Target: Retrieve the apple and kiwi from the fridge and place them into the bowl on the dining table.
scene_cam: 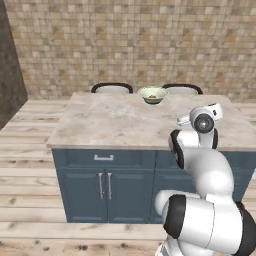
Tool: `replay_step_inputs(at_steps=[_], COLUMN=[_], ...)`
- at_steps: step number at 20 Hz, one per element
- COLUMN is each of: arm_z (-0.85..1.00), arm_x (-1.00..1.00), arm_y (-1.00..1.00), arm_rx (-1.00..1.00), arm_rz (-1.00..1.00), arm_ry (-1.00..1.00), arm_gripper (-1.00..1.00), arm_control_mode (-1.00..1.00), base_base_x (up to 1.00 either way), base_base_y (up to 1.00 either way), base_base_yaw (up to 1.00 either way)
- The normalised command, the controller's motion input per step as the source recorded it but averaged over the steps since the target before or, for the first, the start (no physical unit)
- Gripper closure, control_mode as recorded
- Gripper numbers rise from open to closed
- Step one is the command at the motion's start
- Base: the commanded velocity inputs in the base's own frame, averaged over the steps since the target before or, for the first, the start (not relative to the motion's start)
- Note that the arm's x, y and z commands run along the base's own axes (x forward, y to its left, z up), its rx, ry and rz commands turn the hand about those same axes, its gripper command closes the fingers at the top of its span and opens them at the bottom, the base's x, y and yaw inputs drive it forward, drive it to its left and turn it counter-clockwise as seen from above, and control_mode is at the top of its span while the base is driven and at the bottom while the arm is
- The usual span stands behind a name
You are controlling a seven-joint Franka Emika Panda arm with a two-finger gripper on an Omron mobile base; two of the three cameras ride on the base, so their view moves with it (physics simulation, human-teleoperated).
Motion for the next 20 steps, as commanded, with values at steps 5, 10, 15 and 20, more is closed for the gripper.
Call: replay_step_inputs(at_steps=[5, 10, 15, 20], arm_z=[0.0, 0.0, 0.0, 0.0], arm_x=[0.0, 0.0, 0.0, 0.0], arm_y=[0.0, 0.0, 0.0, 0.0], arm_rx=[0.0, 0.0, 0.0, 0.0], arm_rz=[0.0, 0.0, 0.0, 0.0], arm_ry=[0.0, 0.0, 0.0, 0.0], arm_gripper=[-1.0, -1.0, -1.0, -1.0], arm_control_mode=[1.0, 1.0, 1.0, 1.0], base_base_x=[-0.65, -0.04, 0.0, 0.0], base_base_y=[-0.32, -0.99, -1.0, -1.0], base_base_yaw=[-0.15, -0.2, -0.2, -0.19])
